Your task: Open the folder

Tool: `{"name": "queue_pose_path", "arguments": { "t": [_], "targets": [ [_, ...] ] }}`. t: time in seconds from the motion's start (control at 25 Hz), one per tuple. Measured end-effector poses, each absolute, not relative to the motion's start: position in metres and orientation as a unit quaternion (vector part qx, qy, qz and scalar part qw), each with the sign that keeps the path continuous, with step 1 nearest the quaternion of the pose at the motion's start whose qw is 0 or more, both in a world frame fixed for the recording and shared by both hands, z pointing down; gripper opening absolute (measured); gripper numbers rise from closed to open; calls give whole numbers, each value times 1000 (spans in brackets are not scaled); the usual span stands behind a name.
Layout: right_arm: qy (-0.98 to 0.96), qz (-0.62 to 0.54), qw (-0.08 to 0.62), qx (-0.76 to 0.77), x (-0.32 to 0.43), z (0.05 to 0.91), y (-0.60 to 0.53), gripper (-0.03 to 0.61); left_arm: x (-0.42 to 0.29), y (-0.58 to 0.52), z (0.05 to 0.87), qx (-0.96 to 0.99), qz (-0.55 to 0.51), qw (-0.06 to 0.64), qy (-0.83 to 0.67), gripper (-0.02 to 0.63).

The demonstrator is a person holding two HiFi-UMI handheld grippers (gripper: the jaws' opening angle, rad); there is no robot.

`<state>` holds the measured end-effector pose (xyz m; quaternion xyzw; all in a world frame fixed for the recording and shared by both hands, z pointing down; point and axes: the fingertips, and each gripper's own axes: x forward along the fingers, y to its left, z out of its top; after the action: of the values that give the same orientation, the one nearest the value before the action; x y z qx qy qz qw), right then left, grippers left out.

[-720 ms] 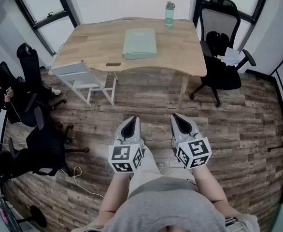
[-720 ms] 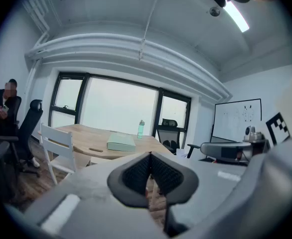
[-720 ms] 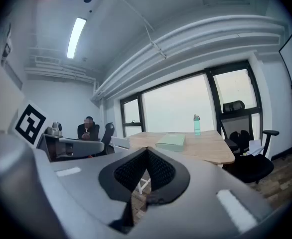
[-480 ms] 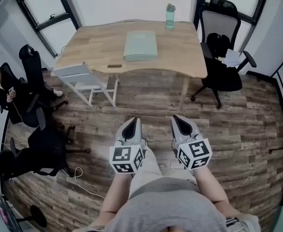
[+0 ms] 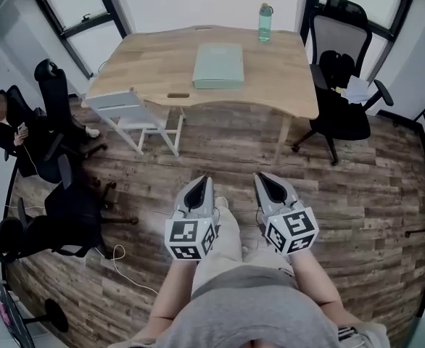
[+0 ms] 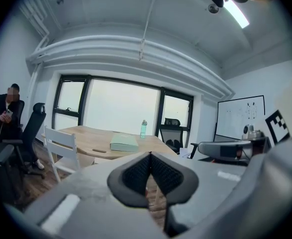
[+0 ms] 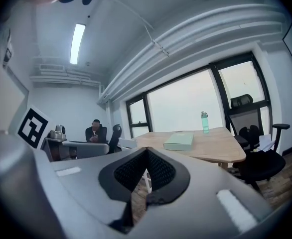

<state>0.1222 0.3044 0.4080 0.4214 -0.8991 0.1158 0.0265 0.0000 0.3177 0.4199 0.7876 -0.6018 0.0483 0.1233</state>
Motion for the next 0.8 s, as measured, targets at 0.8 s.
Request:
{"name": "queue_pose_path", "arguments": {
  "t": [0.8],
  "targets": [
    [-892, 128, 38, 433, 98, 417, 172, 0, -36, 192, 431, 789, 68, 106, -602, 3]
  ]
}}
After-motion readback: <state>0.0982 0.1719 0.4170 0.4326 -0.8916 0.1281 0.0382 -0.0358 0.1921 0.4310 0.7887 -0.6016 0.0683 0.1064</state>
